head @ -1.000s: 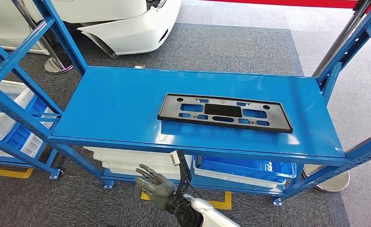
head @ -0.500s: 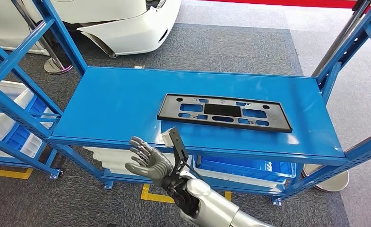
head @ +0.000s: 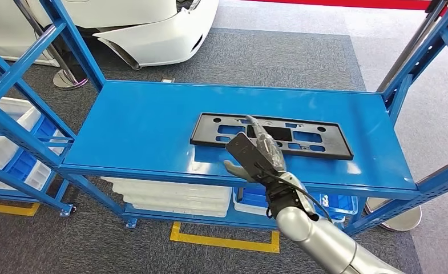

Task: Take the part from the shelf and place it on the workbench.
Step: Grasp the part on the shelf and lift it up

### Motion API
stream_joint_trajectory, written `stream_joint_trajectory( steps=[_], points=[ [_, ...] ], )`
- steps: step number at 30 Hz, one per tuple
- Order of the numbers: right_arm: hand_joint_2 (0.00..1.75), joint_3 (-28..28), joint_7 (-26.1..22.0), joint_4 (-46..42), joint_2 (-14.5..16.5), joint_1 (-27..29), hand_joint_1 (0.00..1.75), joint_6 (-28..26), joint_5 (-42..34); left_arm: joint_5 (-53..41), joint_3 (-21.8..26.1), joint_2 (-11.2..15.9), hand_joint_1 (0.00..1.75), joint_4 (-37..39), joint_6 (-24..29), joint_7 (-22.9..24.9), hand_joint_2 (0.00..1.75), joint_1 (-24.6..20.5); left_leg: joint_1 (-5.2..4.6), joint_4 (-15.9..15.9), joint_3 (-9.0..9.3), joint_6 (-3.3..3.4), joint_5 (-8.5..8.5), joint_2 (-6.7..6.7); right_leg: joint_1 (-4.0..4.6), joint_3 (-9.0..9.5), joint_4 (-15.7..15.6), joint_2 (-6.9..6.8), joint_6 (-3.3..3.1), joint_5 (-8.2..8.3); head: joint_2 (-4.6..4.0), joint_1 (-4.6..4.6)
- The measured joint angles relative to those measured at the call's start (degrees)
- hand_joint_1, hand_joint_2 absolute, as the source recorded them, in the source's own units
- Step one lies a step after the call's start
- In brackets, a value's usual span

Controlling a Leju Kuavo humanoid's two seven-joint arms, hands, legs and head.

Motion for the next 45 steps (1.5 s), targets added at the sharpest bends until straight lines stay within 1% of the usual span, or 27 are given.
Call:
stream_joint_trajectory(
  steps=[2,4,6,8,14,17,19,22,27,31,35,38,45],
  points=[
    [1.75,-1.1,5.9,-2.2,-1.8,0.4,0.0,5.2,7.5,0.3,0.0,0.0,0.0,0.0,0.0,0.2,0.0,0.1,0.0,0.0,0.01,0.0,0.0,0.01,0.01,0.0,0.0,0.03,0.0,0.0,0.0,-0.04],
    [1.75,-1.6,9.0,-3.5,-3.3,0.6,0.0,11.1,13.7,0.6,0.0,0.0,0.0,0.0,0.0,0.5,0.0,0.1,0.0,0.0,0.01,0.0,0.0,0.01,0.01,0.01,0.0,0.03,0.0,0.0,-0.01,-0.05],
    [1.75,-1.8,9.8,-4.1,-4.2,0.7,0.0,16.1,18.8,0.7,0.0,0.0,0.0,0.0,-0.1,0.7,0.0,0.1,0.0,0.0,0.01,0.0,0.01,0.01,0.01,0.01,0.0,0.03,0.01,0.01,0.0,-0.04],
    [1.75,-2.0,9.9,-4.2,-4.8,0.7,0.0,19.2,22.5,0.9,0.0,0.0,0.0,0.0,-0.2,0.7,0.0,0.1,0.0,0.0,0.01,0.01,0.02,0.01,0.01,0.01,0.0,0.02,0.01,0.01,-0.01,-0.04],
    [1.75,-2.3,9.8,-3.8,-6.1,0.1,0.0,21.8,28.4,0.4,-0.1,0.0,0.0,0.0,-0.3,1.0,0.0,-0.3,-0.01,-0.1,-0.03,0.02,0.02,-0.01,0.0,0.01,0.0,0.01,0.01,0.01,0.0,0.01],
    [1.75,-2.3,8.7,-2.6,-6.5,-1.1,0.0,22.1,29.6,0.1,-0.2,0.0,0.0,0.0,-0.5,1.3,0.0,-0.7,-0.01,0.0,-0.03,0.02,0.02,-0.01,0.0,0.01,0.0,0.0,0.01,0.01,0.0,0.03],
    [1.75,-2.1,6.6,-1.2,-6.7,-2.1,0.0,21.4,30.2,-0.2,-0.5,0.0,0.0,0.0,-0.6,1.4,0.0,-0.9,-0.01,0.0,-0.04,0.02,0.02,-0.01,0.0,0.01,0.0,0.0,0.01,0.01,-0.01,0.03],
    [1.75,-1.8,3.3,1.6,-6.7,-3.7,0.0,19.5,30.7,-0.4,-1.0,0.0,0.0,0.0,-0.7,1.6,0.0,-1.3,-0.01,0.0,-0.04,0.03,0.03,-0.02,0.0,0.02,0.0,-0.03,0.02,0.01,0.0,0.0],
    [1.75,-1.0,0.7,5.9,-6.7,-5.2,0.0,17.5,31.5,-0.6,-1.4,0.0,0.0,0.0,-0.9,1.7,0.0,-1.8,-0.01,0.0,-0.06,0.03,0.03,-0.06,0.0,0.02,0.0,-0.07,0.02,0.01,0.0,0.01],
    [1.75,-0.3,-3.4,10.1,-6.6,-6.9,0.0,14.2,31.7,-0.6,-1.8,0.0,0.0,0.0,-1.2,1.6,0.0,-2.1,-0.01,0.0,-0.07,0.03,0.03,-0.08,0.0,0.01,0.0,-0.08,0.02,0.01,0.01,0.01],
    [1.75,0.3,-6.4,13.7,-6.4,-8.0,0.0,12.6,29.9,-0.6,-2.3,0.0,0.0,0.0,-1.3,1.6,0.0,-2.3,-0.01,-0.1,-0.08,0.03,0.03,-0.11,0.01,0.01,0.0,-0.1,0.02,0.01,0.0,0.01],
    [1.75,0.7,-8.5,16.2,-5.7,-8.5,0.0,12.0,26.3,-0.6,-2.6,0.0,0.0,0.0,-1.4,1.6,0.0,-2.4,-0.01,-0.1,-0.08,0.03,0.03,-0.11,0.01,0.01,0.0,-0.1,0.02,0.01,0.01,0.02],
    [1.75,1.9,-10.9,20.3,-3.6,-9.3,0.0,10.4,19.5,-0.3,-2.9,0.0,0.0,0.0,-1.8,1.4,0.0,-2.7,-0.01,-0.1,-0.08,0.03,0.03,-0.11,0.01,0.0,0.0,-0.1,0.02,0.01,0.0,-0.02]
  ],
)
